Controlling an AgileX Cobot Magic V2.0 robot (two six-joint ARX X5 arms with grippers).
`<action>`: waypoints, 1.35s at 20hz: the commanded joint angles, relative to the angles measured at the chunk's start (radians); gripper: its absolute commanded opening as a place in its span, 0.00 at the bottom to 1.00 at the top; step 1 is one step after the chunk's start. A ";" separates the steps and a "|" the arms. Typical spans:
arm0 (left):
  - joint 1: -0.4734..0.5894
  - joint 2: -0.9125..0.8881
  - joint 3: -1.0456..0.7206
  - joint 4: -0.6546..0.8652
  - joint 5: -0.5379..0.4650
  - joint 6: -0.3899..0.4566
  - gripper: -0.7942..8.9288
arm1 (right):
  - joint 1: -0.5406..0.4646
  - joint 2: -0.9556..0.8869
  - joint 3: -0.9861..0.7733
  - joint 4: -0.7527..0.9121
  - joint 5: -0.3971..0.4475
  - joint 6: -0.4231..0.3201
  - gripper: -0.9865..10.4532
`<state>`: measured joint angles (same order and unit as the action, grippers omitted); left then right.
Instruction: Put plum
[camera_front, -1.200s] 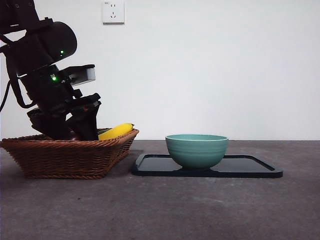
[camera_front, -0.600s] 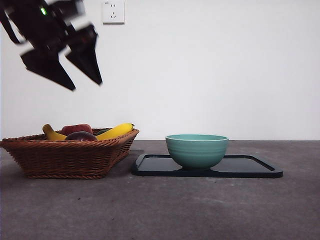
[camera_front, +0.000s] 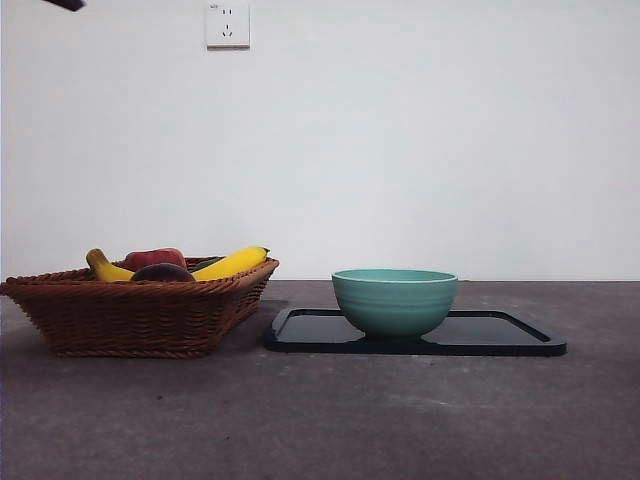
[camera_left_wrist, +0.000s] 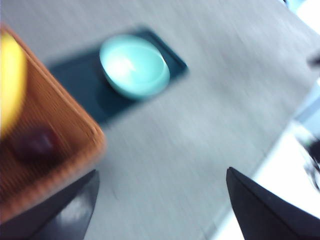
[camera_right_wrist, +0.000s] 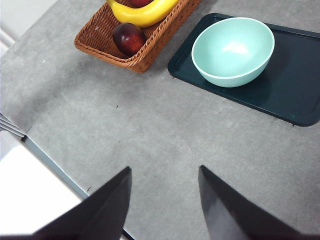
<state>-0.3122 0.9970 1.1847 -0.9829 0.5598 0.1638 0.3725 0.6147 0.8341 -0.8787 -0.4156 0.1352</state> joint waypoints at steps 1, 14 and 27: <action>-0.004 0.010 0.019 -0.086 0.017 0.070 0.50 | 0.005 0.004 0.007 0.011 0.002 -0.003 0.27; -0.004 0.010 0.018 -0.121 0.018 0.087 0.50 | 0.005 0.005 0.007 0.012 0.014 0.053 0.27; -0.004 0.010 0.018 -0.117 0.018 0.087 0.50 | -0.072 0.667 0.257 0.246 0.103 0.125 0.33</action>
<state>-0.3122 0.9966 1.1847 -1.1095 0.5732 0.2382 0.2985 1.2545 1.0744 -0.6422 -0.3138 0.2790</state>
